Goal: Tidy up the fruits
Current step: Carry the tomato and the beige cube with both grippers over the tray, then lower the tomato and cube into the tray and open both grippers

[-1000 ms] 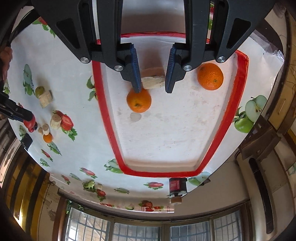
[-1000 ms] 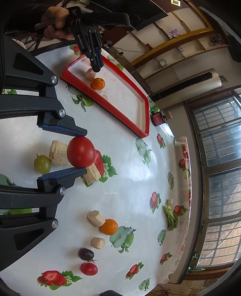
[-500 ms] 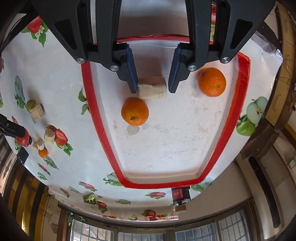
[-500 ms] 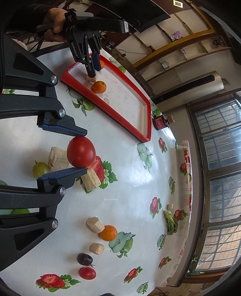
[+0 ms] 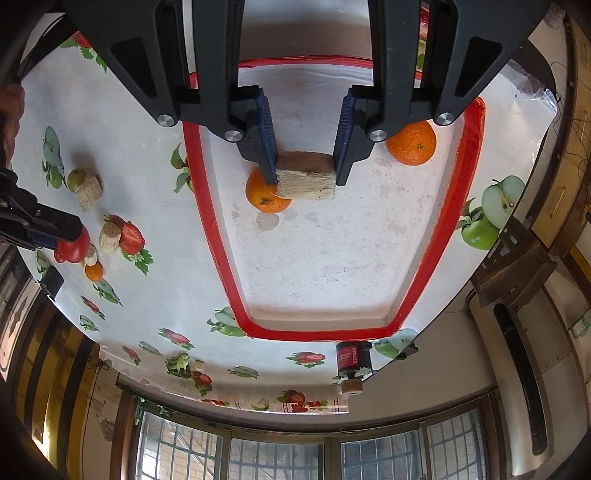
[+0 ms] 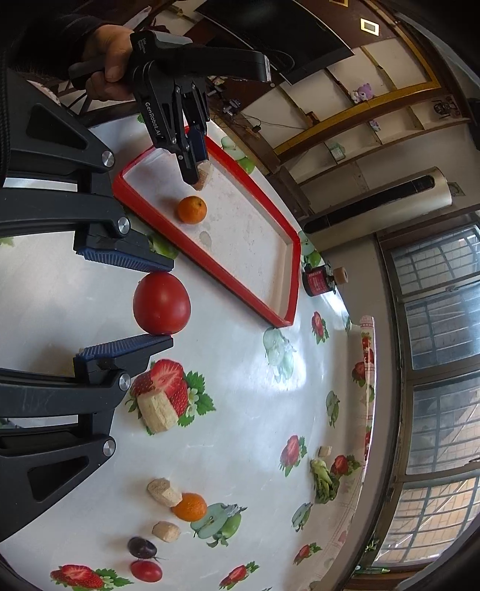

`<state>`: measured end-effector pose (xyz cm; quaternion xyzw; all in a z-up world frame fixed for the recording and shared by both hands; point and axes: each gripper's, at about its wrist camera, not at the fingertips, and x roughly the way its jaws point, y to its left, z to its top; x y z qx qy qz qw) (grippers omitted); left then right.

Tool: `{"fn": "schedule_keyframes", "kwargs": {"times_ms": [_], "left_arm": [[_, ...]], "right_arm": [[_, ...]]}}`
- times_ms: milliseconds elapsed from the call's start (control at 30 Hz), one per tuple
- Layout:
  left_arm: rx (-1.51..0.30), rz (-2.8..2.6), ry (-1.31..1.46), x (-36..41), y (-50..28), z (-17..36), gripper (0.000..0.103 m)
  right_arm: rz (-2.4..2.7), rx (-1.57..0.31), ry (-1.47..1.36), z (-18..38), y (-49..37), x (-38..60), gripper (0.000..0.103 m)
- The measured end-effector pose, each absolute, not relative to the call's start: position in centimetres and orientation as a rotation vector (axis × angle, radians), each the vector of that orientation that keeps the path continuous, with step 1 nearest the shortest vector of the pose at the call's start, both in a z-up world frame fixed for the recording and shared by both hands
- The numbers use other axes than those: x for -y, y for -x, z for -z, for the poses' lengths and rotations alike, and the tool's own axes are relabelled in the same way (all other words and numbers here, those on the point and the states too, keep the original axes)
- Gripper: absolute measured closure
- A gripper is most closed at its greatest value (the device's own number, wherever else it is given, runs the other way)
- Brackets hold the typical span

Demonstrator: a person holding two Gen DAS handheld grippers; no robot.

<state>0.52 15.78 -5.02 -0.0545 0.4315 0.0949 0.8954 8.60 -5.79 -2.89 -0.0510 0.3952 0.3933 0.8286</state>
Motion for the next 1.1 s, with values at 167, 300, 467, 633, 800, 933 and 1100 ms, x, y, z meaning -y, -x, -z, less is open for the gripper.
{"fn": "schedule_keyframes", "kwargs": {"times_ms": [167,300,467,633,800,933,1100], "left_arm": [[-0.885,-0.211,0.127,-16.8,-0.3,4.7,0.076],[-0.877,-0.225,0.135,-17.8,-0.4,4.5,0.076],[-0.865,-0.249,0.144,-19.2,-0.9,4.3,0.076],[-0.862,-0.271,0.145,-20.5,-1.6,4.2,0.076],[-0.864,-0.29,0.138,-21.5,-2.5,4.2,0.076],[-0.882,-0.302,0.145,-22.1,-3.1,4.7,0.076],[-0.902,-0.311,0.15,-22.6,-3.5,5.4,0.076]], "right_arm": [[-0.898,-0.837,0.131,2.7,-8.8,2.5,0.068],[-0.95,-0.836,0.145,2.7,-9.1,-0.3,0.068],[-0.99,-0.84,0.178,3.0,-9.6,-3.8,0.068],[-1.006,-0.843,0.199,3.2,-10.6,-6.5,0.068],[-1.009,-0.832,0.221,2.7,-12.0,-8.8,0.068],[-1.024,-0.862,0.229,3.5,-12.9,-10.3,0.068],[-1.02,-0.901,0.266,5.5,-13.0,-11.7,0.068]]}}
